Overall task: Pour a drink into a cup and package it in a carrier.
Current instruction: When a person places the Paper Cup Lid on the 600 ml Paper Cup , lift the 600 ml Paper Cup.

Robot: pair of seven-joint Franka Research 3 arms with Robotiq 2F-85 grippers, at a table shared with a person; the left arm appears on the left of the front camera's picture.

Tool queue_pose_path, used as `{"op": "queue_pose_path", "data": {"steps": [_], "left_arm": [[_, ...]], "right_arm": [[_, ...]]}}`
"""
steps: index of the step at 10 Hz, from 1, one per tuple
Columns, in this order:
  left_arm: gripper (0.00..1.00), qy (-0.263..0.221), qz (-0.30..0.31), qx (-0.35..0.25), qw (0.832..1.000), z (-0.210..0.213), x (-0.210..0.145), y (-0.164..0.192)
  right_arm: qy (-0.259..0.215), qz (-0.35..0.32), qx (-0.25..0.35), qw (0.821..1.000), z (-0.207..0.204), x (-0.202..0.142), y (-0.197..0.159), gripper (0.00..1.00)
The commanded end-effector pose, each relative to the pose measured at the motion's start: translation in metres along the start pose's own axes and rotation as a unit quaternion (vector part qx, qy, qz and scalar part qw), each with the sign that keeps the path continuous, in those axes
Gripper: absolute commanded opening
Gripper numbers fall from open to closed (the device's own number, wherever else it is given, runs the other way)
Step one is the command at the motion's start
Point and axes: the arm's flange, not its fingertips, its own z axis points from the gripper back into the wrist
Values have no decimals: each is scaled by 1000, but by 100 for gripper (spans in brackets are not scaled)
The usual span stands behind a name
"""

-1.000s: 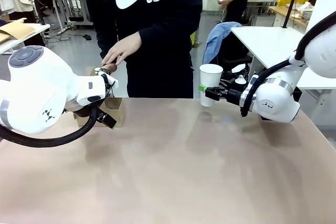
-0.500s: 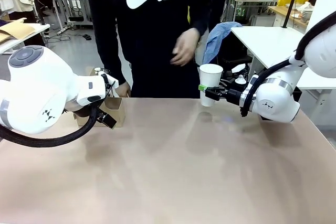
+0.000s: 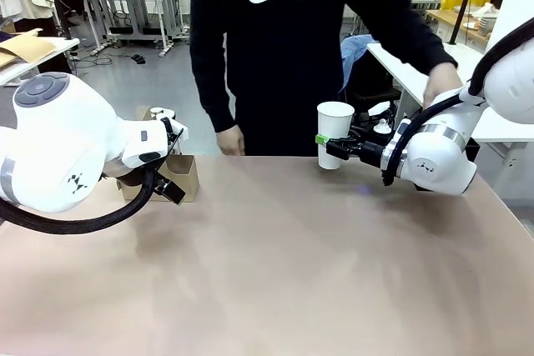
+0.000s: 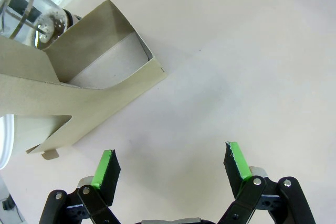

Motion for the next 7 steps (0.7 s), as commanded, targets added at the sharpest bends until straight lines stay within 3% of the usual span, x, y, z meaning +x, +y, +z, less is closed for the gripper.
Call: {"op": "queue_pose_path", "data": {"steps": [1, 7], "left_arm": [[100, -1, 1, -1, 1000, 0, 0, 1], [100, -1, 1, -1, 1000, 0, 0, 1]], "right_arm": [[1, 1, -1, 1000, -2, 3, 2, 81], [1, 1, -1, 1000, -2, 3, 2, 81]]}}
